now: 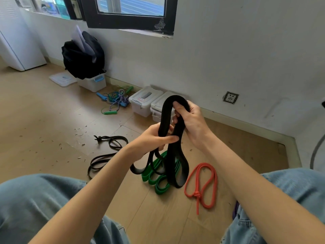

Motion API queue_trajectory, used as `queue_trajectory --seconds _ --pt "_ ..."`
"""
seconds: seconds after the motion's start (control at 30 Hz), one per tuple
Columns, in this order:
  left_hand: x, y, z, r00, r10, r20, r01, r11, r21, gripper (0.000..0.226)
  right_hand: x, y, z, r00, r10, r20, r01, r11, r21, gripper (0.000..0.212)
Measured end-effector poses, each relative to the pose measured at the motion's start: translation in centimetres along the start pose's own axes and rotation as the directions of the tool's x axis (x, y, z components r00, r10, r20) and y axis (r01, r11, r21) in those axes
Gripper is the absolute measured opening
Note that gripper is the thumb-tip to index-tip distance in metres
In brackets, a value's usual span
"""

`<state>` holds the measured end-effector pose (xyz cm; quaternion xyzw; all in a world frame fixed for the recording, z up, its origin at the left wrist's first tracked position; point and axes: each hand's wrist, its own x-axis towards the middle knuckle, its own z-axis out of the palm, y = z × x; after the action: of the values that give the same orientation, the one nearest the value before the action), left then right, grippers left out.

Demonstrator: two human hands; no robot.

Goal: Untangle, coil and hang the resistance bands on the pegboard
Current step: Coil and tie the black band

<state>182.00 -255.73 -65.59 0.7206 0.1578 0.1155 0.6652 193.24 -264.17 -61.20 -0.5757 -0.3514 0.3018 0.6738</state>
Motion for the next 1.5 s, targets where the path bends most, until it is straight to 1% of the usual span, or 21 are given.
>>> queue_trajectory --seconds 0.03,0.1,0.13,0.2,0.3,0.37,0.47,0.6,0.73,0.83,0.93,1.03,1.1,1.17,1.23,1.33,1.37,1.4,1.43,1.47,1.5 --pt "0.0 0.0 -0.4 0.999 -0.028 0.045 0.029 1.0 -0.013 0.014 0.2 -0.1 -0.4 0.999 -0.041 0.014 0.043 0.984 -0.174 0.018" --pt "0.0 -0.2 -1.1 0.986 -0.053 0.157 0.066 0.995 -0.075 0.01 0.8 -0.3 -1.2 0.993 -0.098 0.067 0.118 0.877 -0.466 0.024" --pt "-0.1 -0.4 -1.4 0.977 -0.069 0.204 0.092 0.991 -0.101 0.009 1.3 -0.2 -1.4 0.99 -0.1 0.1 0.139 0.83 -0.541 0.024" --pt "-0.2 -1.0 -2.0 0.962 -0.124 0.243 0.146 0.987 -0.074 0.01 2.2 0.3 -1.7 0.982 -0.076 0.172 0.165 0.788 -0.593 0.025" --pt "-0.3 -2.8 -3.2 0.95 -0.241 0.197 0.225 0.969 0.101 0.017 3.6 2.7 -0.9 0.977 -0.025 0.212 0.152 0.78 -0.607 0.023" --pt "-0.4 -4.7 -4.8 0.931 -0.331 0.154 0.301 0.935 0.187 0.017 4.5 5.2 0.1 0.975 0.079 0.206 0.047 0.836 -0.546 0.017" --pt "-0.4 -8.2 -7.9 0.89 -0.456 0.017 0.427 0.845 0.321 0.015 6.2 9.7 2.0 0.932 0.279 0.233 -0.165 0.895 -0.414 0.015" --pt "0.8 -13.8 -10.8 0.821 -0.569 -0.053 0.553 0.767 0.327 0.005 9.0 16.4 4.3 0.866 0.454 0.211 -0.38 0.87 -0.315 0.019" --pt "2.9 -21.3 -12.3 0.732 -0.671 -0.121 0.665 0.663 0.345 0.023 11.8 24.2 5.7 0.771 0.618 0.154 -0.562 0.774 -0.291 0.029" --pt "4.7 -26.0 -12.9 0.699 -0.691 -0.183 0.706 0.627 0.329 0.035 14.2 29.3 6.0 0.735 0.668 0.117 -0.601 0.722 -0.343 0.029" --pt "6.6 -29.6 -12.9 0.728 -0.624 -0.285 0.686 0.646 0.336 0.046 16.7 33.4 5.4 0.741 0.663 0.105 -0.566 0.702 -0.432 0.029" --pt "8.9 -32.3 -12.8 0.781 -0.543 -0.308 0.624 0.672 0.399 0.059 19.3 36.5 4.2 0.773 0.623 0.116 -0.488 0.702 -0.519 0.032" --pt "10.4 -33.5 -12.8 0.8 -0.509 -0.317 0.597 0.626 0.503 0.073 20.8 38.1 3.4 0.796 0.595 0.113 -0.44 0.697 -0.567 0.033" --pt "11.7 -34.3 -12.8 0.81 -0.466 -0.355 0.583 0.582 0.567 0.078 22.2 39.5 2.8 0.822 0.558 0.111 -0.381 0.685 -0.622 0.033" --pt "12.5 -35.0 -12.9 0.821 -0.405 -0.403 0.567 0.498 0.655 0.077 23.6 40.6 2.5 0.858 0.499 0.124 -0.284 0.661 -0.695 0.033" --pt "12.1 -36.2 -12.9 0.82 -0.297 -0.488 0.561 0.25 0.789 0.081 24.6 42.2 2.3 0.88 0.432 0.198 -0.125 0.612 -0.781 0.031" --pt "11.6 -36.5 -12.8 0.82 -0.266 -0.507 0.562 0.202 0.802 0.083 24.7 42.8 2.3 0.884 0.416 0.213 -0.09 0.598 -0.796 0.031" --pt "11.1 -36.8 -12.6 0.819 -0.246 -0.518 0.566 0.196 0.801 0.086 24.8 43.2 2.3 0.89 0.4 0.216 -0.065 0.582 -0.811 0.032" --pt "10.5 -37.1 -12.6 0.819 -0.242 -0.521 0.57 0.229 0.789 0.087 24.9 43.6 2.3 0.897 0.387 0.214 -0.046 0.564 -0.825 0.033" --pt "10.1 -37.2 -12.9 0.815 -0.253 -0.521 0.579 0.306 0.756 0.086 25.0 43.9 2.3 0.9 0.38 0.212 -0.035 0.549 -0.835 0.033" --pt "9.7 -37.2 -13.4 0.81 -0.272 -0.519 0.585 0.42 0.694 0.082 25.1 44.1 2.3 0.901 0.378 0.214 -0.027 0.54 -0.841 0.034"
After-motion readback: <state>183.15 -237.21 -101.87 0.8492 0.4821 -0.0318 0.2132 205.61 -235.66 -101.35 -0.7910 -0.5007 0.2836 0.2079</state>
